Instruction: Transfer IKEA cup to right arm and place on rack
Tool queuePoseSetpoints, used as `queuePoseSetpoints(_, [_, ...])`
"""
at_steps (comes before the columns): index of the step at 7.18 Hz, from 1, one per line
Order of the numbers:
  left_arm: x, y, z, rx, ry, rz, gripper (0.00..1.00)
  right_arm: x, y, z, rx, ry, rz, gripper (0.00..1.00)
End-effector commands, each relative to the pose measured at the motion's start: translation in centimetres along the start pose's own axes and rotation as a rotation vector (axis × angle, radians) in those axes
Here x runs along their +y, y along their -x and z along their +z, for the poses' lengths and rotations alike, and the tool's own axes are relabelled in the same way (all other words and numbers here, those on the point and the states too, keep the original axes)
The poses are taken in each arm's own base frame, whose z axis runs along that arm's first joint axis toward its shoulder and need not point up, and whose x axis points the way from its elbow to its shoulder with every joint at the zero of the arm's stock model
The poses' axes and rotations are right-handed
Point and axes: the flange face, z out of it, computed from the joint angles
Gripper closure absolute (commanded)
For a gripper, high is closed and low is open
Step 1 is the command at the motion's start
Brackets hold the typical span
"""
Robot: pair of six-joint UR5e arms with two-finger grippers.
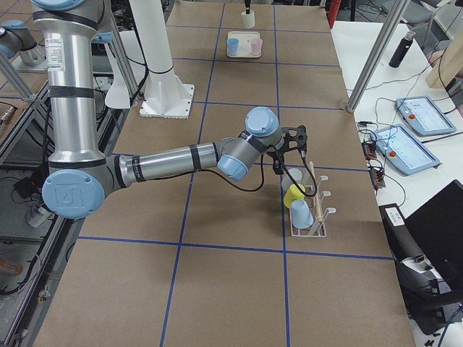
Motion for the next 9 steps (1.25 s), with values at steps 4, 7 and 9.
queuePoseSetpoints(4, [-4.4, -31.2, 1.2, 0.382, 0.006, -0.419, 1.00, 4.7, 15.2, 4.2, -0.351, 0.068, 0.363, 0.01])
queuePoseSetpoints(7, [2.3, -41.9, 6.3, 0.771, -0.045, -0.562, 1.00, 10.6, 27.0, 8.8, -0.511, 0.051, 0.528, 0.01])
queuePoseSetpoints(9, [2.1, -39.6, 10.3, 1.046, 0.056, -0.631, 1.00, 11.4, 30.5, 7.5, -0.670, 0.159, 0.676, 0.01])
